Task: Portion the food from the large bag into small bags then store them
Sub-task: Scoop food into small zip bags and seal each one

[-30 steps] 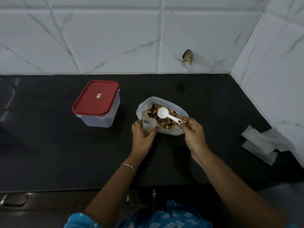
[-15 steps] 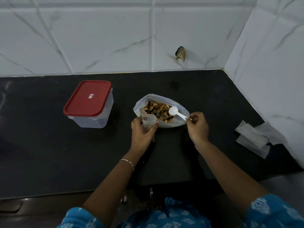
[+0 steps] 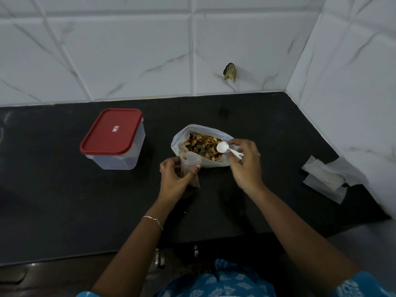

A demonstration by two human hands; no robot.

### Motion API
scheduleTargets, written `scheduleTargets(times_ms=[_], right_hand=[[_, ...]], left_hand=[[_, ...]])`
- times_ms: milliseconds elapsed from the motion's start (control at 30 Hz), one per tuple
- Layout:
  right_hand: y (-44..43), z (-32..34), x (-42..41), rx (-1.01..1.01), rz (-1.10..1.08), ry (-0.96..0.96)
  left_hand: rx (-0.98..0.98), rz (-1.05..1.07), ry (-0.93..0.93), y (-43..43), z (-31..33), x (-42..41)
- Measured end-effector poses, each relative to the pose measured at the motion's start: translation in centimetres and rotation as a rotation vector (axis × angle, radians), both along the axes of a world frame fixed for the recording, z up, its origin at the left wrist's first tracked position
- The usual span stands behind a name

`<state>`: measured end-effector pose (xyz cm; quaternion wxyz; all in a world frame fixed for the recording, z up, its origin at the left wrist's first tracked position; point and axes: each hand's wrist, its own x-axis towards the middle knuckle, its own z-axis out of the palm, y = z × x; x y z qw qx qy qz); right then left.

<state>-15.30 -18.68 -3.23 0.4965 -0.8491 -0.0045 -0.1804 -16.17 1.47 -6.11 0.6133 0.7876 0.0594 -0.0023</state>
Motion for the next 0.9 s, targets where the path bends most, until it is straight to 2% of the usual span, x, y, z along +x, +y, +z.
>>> scheduleTargets(times_ms=[67, 133, 267, 400, 600, 767, 900], right_hand=[[1.3, 0.6, 0.0, -0.104, 0.262, 0.031], [2.5, 0.9, 0.1, -0.289, 0.416, 0.091], [3.4, 1.8, 1.1, -0.597, 0.441, 0.044], [3.2, 2.7, 2.0, -0.711, 0.487, 0.007], [2.7, 3.3, 2.4, -0.463, 0.489, 0.108], [3.3, 4.1, 2.4, -0.121, 0.515, 0.227], [3.8, 4.9, 2.2, 0.026, 0.508, 0.210]], left_hand=[[-0.080, -0.011, -0.004, 0.3, 0.1, -0.2], [-0.132, -0.006, -0.021, 0.6, 0.2, -0.3], [-0.072, 0.035, -0.031, 1.2, 0.3, -0.1], [-0.105, 0.026, -0.028, 1.4, 1.2, -0.1], [-0.130, 0.065, -0.036, 2.0, 2.4, 0.0], [-0.179, 0.106, -0.053, 2.6, 3.4, 0.2], [-0.161, 0.117, -0.086, 3.3, 3.9, 0.4]])
